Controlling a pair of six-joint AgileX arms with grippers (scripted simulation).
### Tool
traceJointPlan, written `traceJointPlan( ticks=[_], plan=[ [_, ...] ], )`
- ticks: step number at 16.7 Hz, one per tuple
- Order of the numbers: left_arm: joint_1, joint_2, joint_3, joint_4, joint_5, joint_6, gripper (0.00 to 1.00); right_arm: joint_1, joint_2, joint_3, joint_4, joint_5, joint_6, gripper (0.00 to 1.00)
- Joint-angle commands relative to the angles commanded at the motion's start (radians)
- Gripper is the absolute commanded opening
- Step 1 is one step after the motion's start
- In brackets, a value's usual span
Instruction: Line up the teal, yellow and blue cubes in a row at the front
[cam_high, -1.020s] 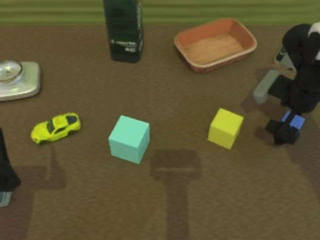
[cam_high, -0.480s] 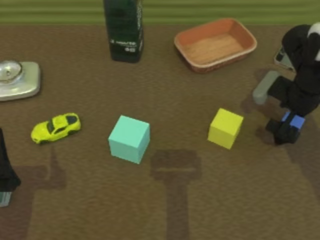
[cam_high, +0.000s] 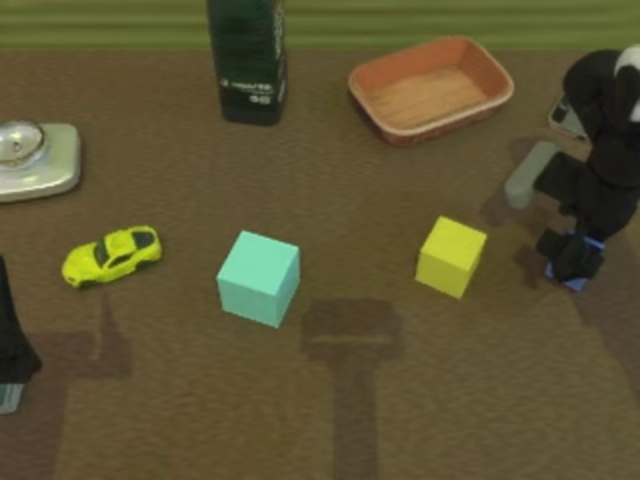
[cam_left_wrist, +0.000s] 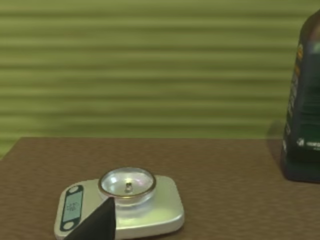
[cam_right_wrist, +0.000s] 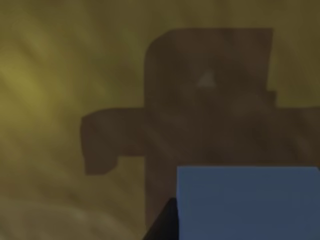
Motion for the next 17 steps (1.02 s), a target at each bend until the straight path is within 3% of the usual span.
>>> traceJointPlan(
  ticks=[5,6,17],
  plan=[
    [0.0,0.0,0.0,0.0,0.0,0.0,1.0,0.0,0.0,0.0,0.0,0.0,0.0,0.0],
    [0.0,0.0,0.0,0.0,0.0,0.0,1.0,0.0,-0.04,0.003,-0.03,-0.014,0.016,0.0],
    [0.0,0.0,0.0,0.0,0.0,0.0,1.0,0.009,-0.136,0.142,-0.264,-0.015,0.014,0.0]
  ],
)
